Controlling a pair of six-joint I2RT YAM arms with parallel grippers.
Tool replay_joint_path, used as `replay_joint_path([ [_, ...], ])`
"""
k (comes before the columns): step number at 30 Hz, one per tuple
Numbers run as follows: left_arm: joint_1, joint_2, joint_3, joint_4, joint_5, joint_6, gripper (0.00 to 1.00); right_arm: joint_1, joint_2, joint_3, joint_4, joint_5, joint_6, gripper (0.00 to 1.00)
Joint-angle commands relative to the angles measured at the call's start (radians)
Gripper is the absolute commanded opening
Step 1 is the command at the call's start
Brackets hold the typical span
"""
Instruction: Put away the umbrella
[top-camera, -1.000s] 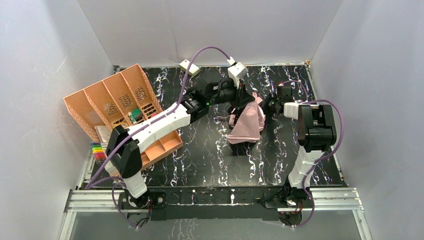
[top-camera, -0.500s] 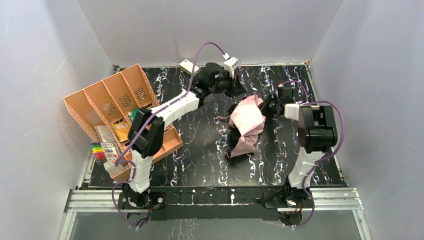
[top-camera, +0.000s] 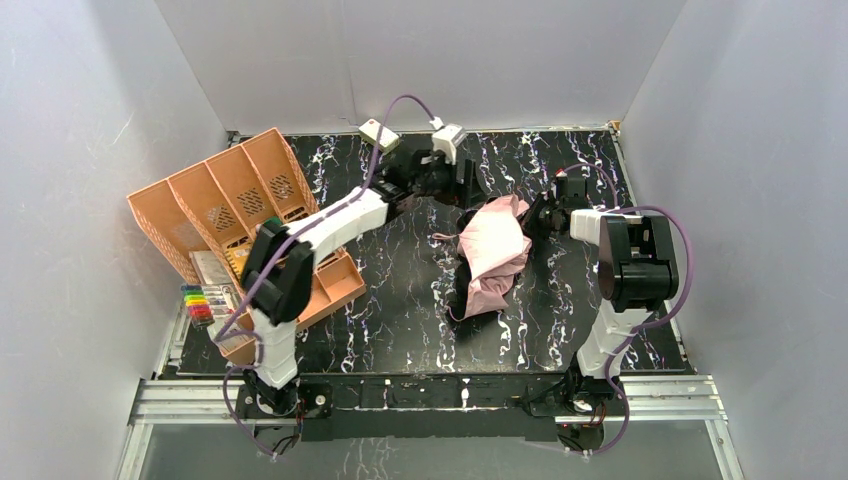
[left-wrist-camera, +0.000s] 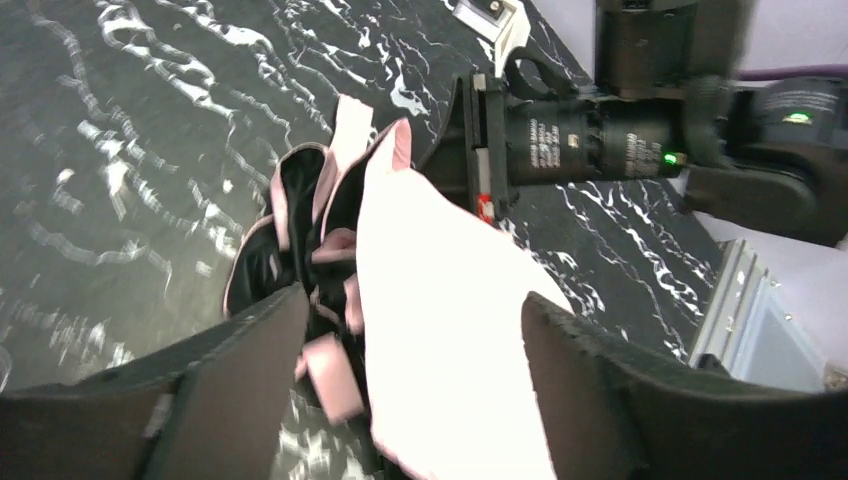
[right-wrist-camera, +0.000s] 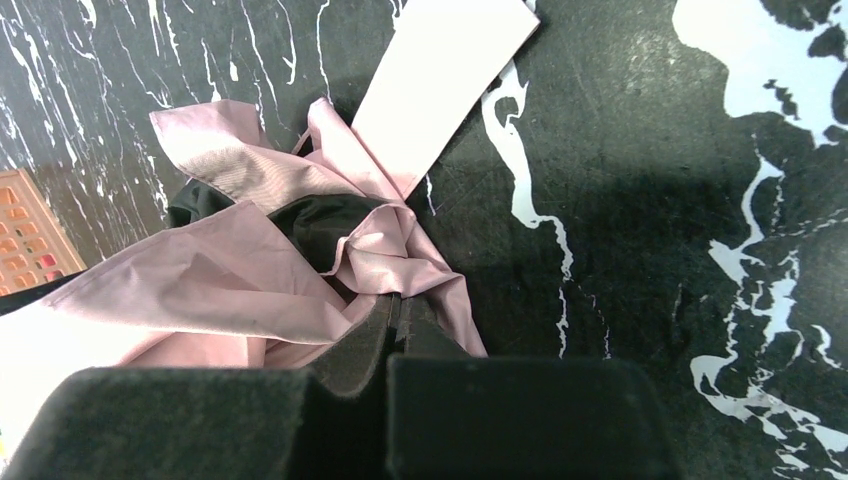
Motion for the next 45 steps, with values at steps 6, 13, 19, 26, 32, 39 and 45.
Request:
replay_joint_path([
  [6, -0.098, -0.592, -0.329, -0.197, -0.328, 0.006, 0.98, -0.001, 0.019, 0.011, -0.040, 0.061, -0.018, 0.00],
  [13, -0.345, -0.705, -0.460, -0.314, -0.522, -0.096, 0.98, -0.001, 0.034, 0.015, -0.040, 0.065, -0.022, 0.00],
  [19, -0.421, -0.677, -0.516, -0.312, -0.569, -0.149, 0.98, -0.001, 0.034, -0.001, -0.039, 0.062, -0.022, 0.00],
  [26, -0.429, -0.612, -0.510, -0.230, -0.512, -0.141, 0.95, 0.000, 0.034, 0.002, -0.040, 0.061, -0.023, 0.00],
  [32, -0.429, -0.565, -0.489, -0.173, -0.481, -0.124, 0.75, -0.001, 0.035, 0.001, -0.040, 0.062, -0.026, 0.00],
  [39, -0.429, -0.526, -0.467, -0.156, -0.470, -0.102, 0.41, -0.002, 0.038, 0.002, -0.040, 0.065, -0.028, 0.00],
  [45, -0.429, -0.499, -0.375, -0.155, -0.504, -0.030, 0.10, -0.001, 0.045, 0.008, -0.040, 0.053, -0.040, 0.00],
])
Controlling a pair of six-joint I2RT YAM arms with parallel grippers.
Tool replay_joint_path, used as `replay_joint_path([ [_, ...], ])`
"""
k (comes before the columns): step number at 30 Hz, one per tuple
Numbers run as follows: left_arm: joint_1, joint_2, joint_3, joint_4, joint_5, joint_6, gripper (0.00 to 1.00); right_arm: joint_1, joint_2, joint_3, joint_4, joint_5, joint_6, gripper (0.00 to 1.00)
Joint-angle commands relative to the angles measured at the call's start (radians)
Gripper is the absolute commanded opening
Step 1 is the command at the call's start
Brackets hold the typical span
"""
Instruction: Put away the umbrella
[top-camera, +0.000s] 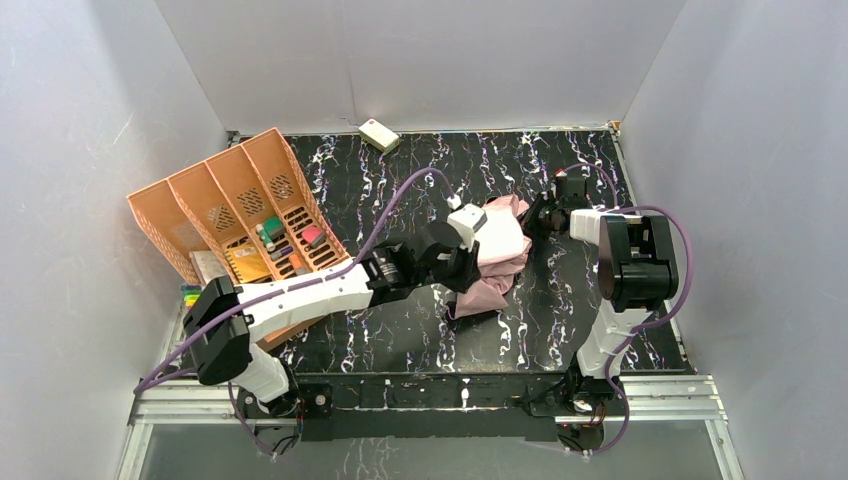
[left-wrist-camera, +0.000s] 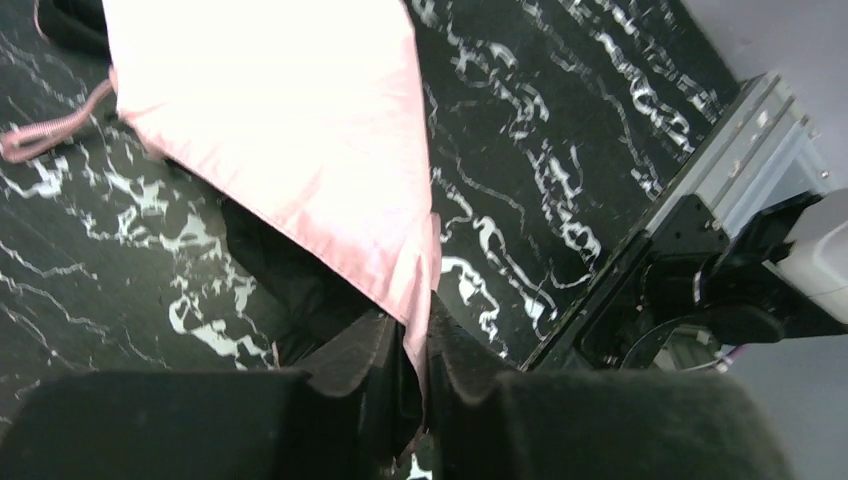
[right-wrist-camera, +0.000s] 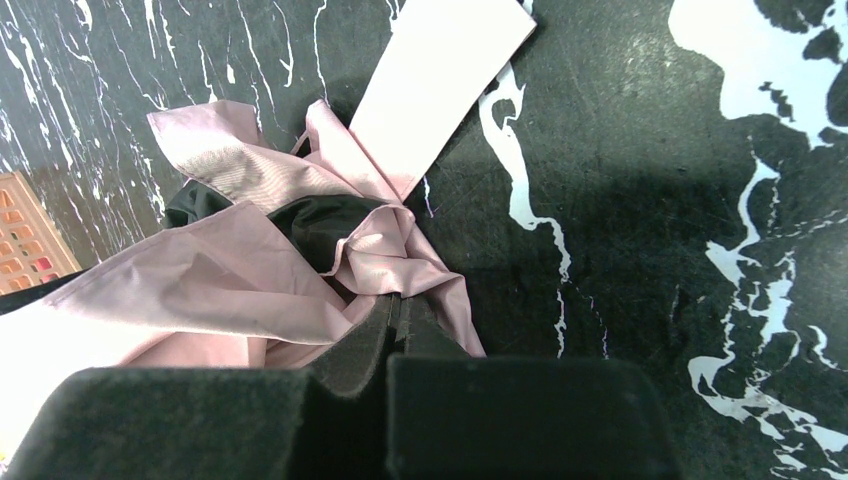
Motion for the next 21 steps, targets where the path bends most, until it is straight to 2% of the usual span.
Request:
replay_joint_path([
  [1, -0.003, 0.008, 0.127, 0.029, -0.025, 0.085, 0.07, -0.001, 0.042, 0.007, -0.036, 0.025, -0.044, 0.00],
  [6, 0.012, 0.071, 0.273, 0.023, -0.024, 0.178, 0.01, 0.019, 0.062, 0.030, -0.035, -0.060, -0.104, 0.00],
  [11, 0.076, 0.123, 0.349, 0.030, 0.059, 0.202, 0.00, 0.067, 0.099, 0.060, -0.013, -0.145, -0.137, 0.00],
  [16, 0.135, 0.135, 0.352, 0.038, 0.079, 0.216, 0.00, 0.114, 0.146, 0.124, -0.020, -0.180, -0.154, 0.00],
  [21, 0.244, 0.188, 0.342, 0.084, 0.162, 0.199, 0.00, 0.127, 0.148, 0.137, -0.018, -0.189, -0.154, 0.00],
])
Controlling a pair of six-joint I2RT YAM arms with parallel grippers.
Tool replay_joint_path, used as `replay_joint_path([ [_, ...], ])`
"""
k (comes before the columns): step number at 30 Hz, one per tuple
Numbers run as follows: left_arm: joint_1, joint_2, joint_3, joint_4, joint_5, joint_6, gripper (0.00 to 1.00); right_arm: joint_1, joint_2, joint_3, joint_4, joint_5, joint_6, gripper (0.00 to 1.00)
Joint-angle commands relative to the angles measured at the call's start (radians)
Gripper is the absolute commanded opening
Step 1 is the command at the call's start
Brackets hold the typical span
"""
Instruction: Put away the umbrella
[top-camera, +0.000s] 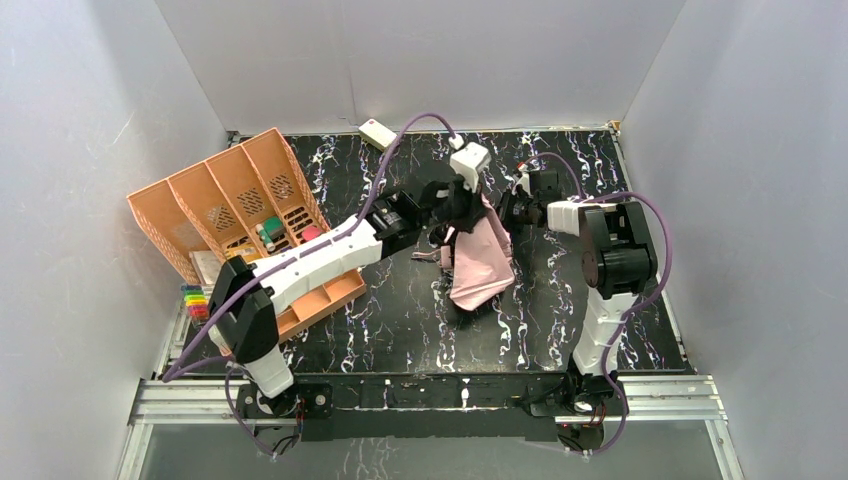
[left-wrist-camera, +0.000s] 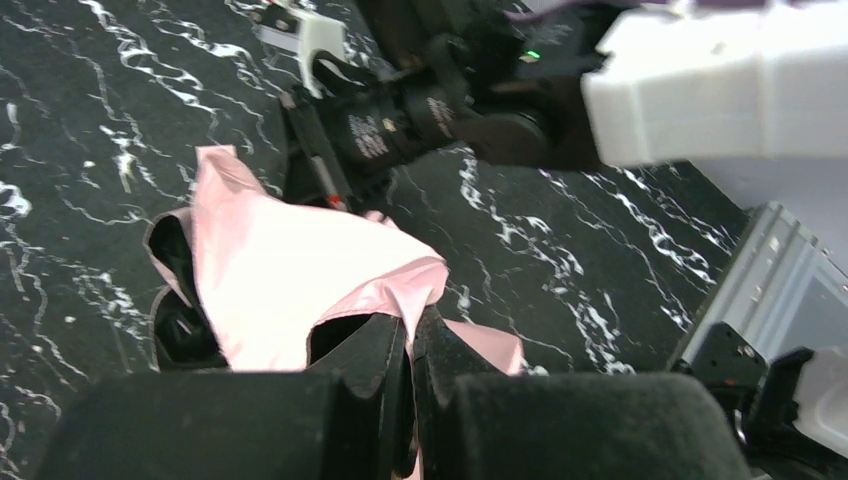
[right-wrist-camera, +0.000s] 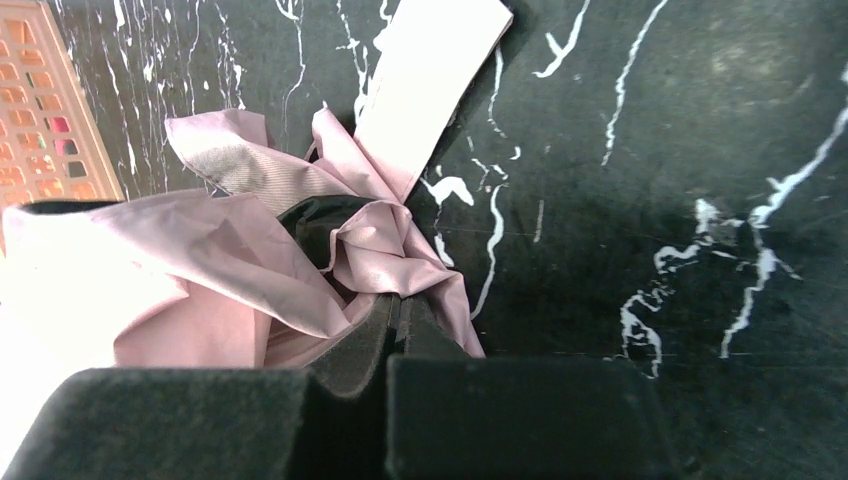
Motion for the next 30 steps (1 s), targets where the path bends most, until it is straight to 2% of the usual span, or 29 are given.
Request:
replay_joint_path([
  [1, 0.096, 0.050, 0.025, 0.081, 0.081, 0.005, 0.00, 0.014, 0.020, 0.010, -0.036, -0.007, -0.044, 0.00],
  [9, 0.211, 0.302, 0.159, 0.087, 0.149, 0.014, 0.00, 0.018, -0.017, -0.020, -0.031, -0.022, -0.050, 0.00],
  [14, 0.243, 0.446, 0.224, 0.073, 0.181, 0.003, 0.00, 0.018, -0.081, -0.045, -0.036, 0.008, -0.042, 0.00],
  [18, 0.245, 0.557, 0.281, 0.056, 0.196, 0.001, 0.00, 0.018, -0.170, -0.058, -0.069, 0.107, -0.038, 0.05],
  [24, 0.245, 0.630, 0.279, 0.056, 0.228, -0.016, 0.00, 0.013, -0.387, -0.093, -0.153, 0.360, -0.050, 0.26],
  [26, 0.246, 0.632, 0.258, 0.060, 0.233, -0.020, 0.00, 0.013, -0.456, -0.115, -0.144, 0.392, -0.067, 0.28],
  [27, 0.245, 0.629, 0.248, 0.065, 0.233, -0.021, 0.00, 0.013, -0.486, -0.129, -0.121, 0.375, -0.083, 0.28],
  [30, 0.245, 0.618, 0.221, 0.081, 0.236, -0.023, 0.00, 0.013, -0.535, -0.155, -0.023, 0.174, -0.105, 0.23],
])
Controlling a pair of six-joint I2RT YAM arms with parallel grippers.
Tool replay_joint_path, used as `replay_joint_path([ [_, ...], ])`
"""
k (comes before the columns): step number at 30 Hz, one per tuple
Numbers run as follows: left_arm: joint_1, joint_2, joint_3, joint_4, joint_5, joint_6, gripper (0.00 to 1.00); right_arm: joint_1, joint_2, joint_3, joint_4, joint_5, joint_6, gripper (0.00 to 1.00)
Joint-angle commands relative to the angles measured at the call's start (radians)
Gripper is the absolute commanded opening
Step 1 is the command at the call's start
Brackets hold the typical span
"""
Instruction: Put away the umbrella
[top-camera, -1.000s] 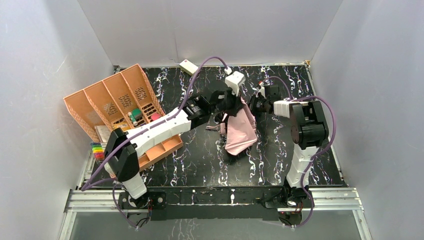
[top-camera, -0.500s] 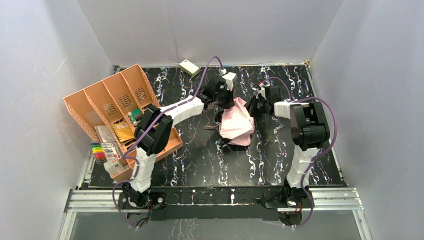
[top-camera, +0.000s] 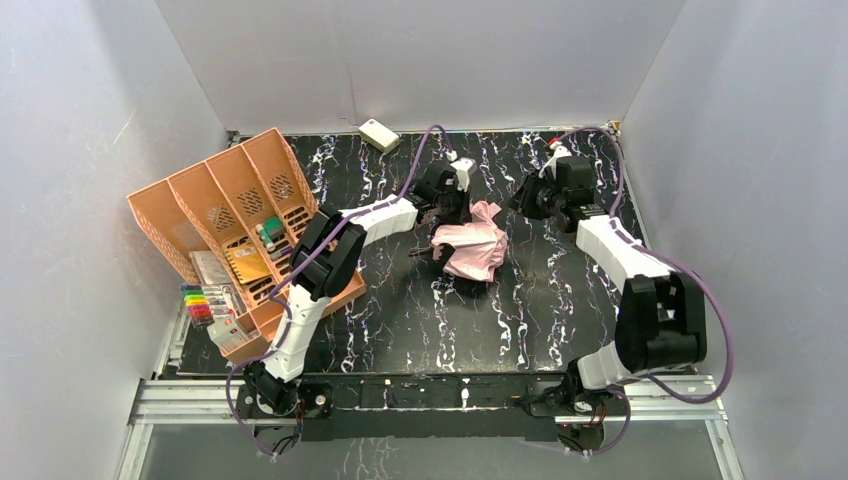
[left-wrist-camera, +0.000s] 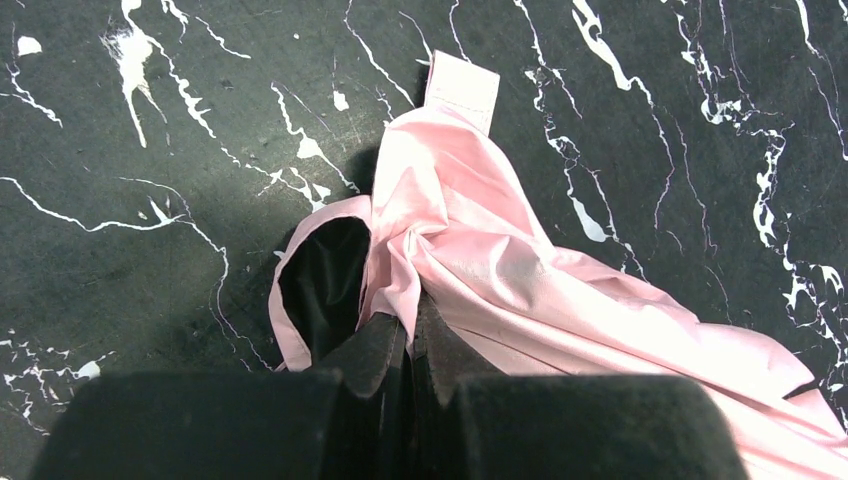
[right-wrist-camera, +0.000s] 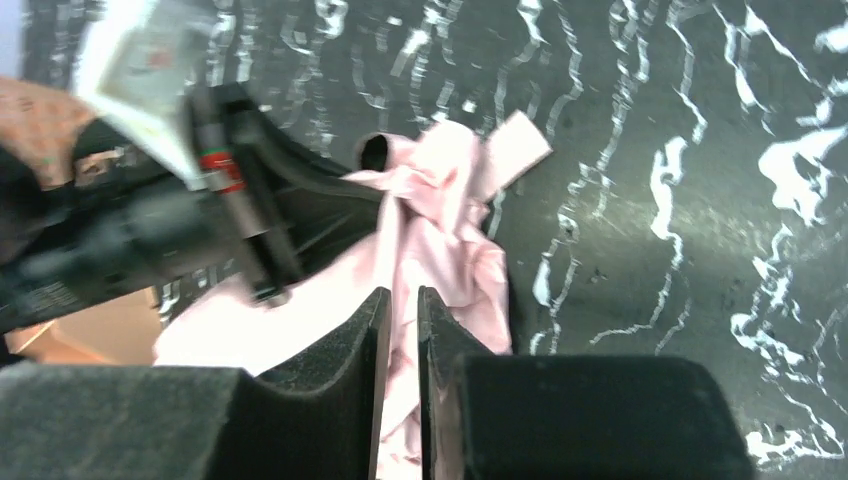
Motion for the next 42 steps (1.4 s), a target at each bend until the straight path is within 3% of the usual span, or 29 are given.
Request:
replay_joint_path([
  [1, 0.004, -0.021, -0.043, 0.001, 0.018, -0.004, 0.00, 0.002, -0.058, -0.025, 0.119, -0.197, -0.047, 0.20],
  [5, 0.003, -0.026, -0.058, 0.012, 0.026, -0.006, 0.00, 0.009, 0.039, 0.017, 0.181, -0.482, -0.007, 0.09],
  [11, 0.003, -0.025, -0.060, 0.021, 0.041, -0.005, 0.00, 0.048, 0.195, 0.068, 0.179, -0.574, 0.001, 0.04],
  [19, 0.007, -0.052, -0.080, 0.035, 0.043, -0.006, 0.00, 0.051, 0.339, 0.105, 0.088, -0.369, 0.031, 0.00],
  [26, 0.049, -0.179, -0.118, 0.074, 0.039, -0.028, 0.28, 0.050, 0.455, 0.138, 0.022, -0.189, 0.039, 0.00],
  [34, 0.097, -0.408, -0.232, 0.097, -0.013, -0.025, 0.69, 0.038, 0.541, 0.168, -0.023, -0.088, 0.067, 0.00],
  [42, 0.097, -0.733, -0.571, 0.168, 0.020, -0.048, 0.88, 0.011, 0.576, 0.198, -0.054, -0.065, 0.097, 0.00],
])
